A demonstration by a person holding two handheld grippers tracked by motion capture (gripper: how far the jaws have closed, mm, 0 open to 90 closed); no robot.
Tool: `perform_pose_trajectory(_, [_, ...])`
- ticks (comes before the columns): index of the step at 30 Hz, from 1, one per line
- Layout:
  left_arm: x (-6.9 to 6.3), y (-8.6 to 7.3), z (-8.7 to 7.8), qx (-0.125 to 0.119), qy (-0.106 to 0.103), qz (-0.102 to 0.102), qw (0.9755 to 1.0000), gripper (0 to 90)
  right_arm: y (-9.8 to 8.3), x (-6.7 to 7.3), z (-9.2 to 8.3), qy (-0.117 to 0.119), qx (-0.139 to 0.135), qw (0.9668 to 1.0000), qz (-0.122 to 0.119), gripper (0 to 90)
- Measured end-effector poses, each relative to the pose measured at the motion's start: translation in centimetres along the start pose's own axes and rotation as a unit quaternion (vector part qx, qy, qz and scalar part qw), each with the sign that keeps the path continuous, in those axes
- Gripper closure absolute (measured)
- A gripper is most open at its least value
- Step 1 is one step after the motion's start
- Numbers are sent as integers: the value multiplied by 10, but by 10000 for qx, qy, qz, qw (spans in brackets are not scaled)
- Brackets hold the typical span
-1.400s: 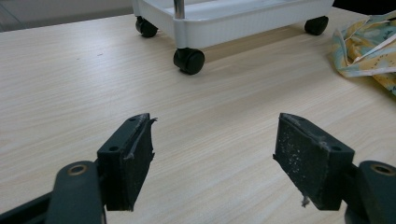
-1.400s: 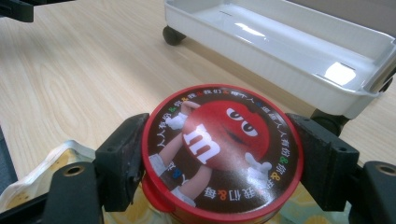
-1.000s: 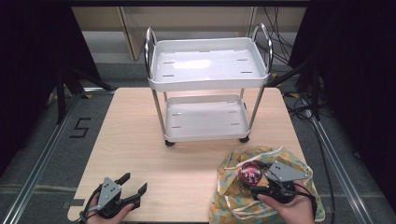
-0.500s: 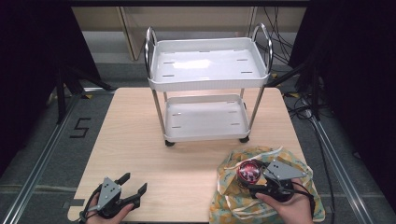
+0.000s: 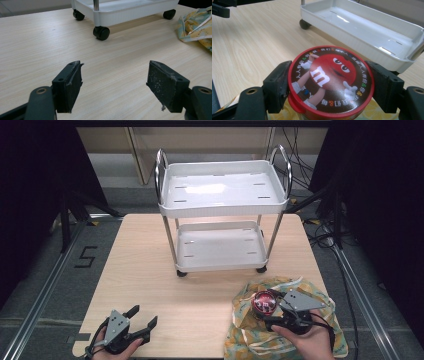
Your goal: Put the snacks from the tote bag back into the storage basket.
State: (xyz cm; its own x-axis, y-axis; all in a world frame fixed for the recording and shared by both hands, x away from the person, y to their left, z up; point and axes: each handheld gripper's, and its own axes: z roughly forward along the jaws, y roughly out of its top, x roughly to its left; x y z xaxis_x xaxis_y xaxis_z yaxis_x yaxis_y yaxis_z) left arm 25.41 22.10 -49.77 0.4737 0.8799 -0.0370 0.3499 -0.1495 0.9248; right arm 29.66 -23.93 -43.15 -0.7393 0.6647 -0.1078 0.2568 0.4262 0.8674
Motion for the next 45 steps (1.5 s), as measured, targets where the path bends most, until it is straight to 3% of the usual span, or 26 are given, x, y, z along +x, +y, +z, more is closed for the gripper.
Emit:
perform_pose_trajectory(1, [0,0,0,4,-14,23,10000,272,0,2,1,-34,-71,9999,72,267])
perform_pose_trajectory(4, [0,0,0,-2,-4,-1,10000,272,2,0,2,13,-53,10000,-40,268])
perform_pose_trajectory(5, [0,0,0,1,6,-1,10000,272,2,2,1,4,0,9999,105,268])
perform_pose_trajectory(8, [0,0,0,-4,0,-6,10000,272,3,0,4,78,-54,10000,-16,267])
perform_pose_trajectory(11, [0,0,0,5,22,3,10000,272,4,0,3,-73,-8,10000,-46,268])
perform_pose_trajectory(17, [0,0,0,-4,19,-11,10000,272,6,1,4,-73,-8,9999,70,268])
perform_pose_trajectory(18, [0,0,0,4,19,-4,10000,272,7,-1,6,-97,-125,9998,-97,267])
perform_pose_trajectory(23, [0,0,0,3,18,-4,10000,272,10,1,5,-72,9,10000,65,268])
perform_pose_trajectory(42, [0,0,-1,10,22,4,10000,272,22,2,9,-35,-110,9999,-105,268])
perform_pose_trajectory(43, [0,0,-1,4,20,-1,10000,272,22,4,9,-70,-111,9999,14,267])
perform_pose_trajectory(45, [0,0,-1,1,17,-1,10000,272,23,3,10,-35,-142,9999,-90,268])
